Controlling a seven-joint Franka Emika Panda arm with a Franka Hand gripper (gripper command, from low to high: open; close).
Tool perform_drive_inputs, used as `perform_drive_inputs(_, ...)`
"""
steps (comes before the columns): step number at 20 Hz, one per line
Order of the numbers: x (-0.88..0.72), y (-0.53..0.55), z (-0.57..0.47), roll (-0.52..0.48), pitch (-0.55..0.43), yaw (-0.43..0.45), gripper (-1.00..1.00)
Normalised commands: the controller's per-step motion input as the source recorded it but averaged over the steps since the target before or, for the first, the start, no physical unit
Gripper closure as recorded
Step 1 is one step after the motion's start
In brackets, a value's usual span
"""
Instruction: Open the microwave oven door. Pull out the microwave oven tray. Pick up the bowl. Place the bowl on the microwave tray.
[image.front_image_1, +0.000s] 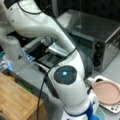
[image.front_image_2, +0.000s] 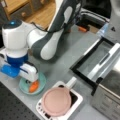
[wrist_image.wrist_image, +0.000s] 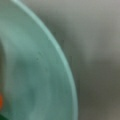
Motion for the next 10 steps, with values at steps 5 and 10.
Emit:
perform_drive_inputs(5,0.14,-0.2,-0.05,0.254,-0.072,0.028,-1.0)
perform_drive_inputs(10,0.13,-0.18,-0.04,0.194,-0.056,-0.005,-1.0)
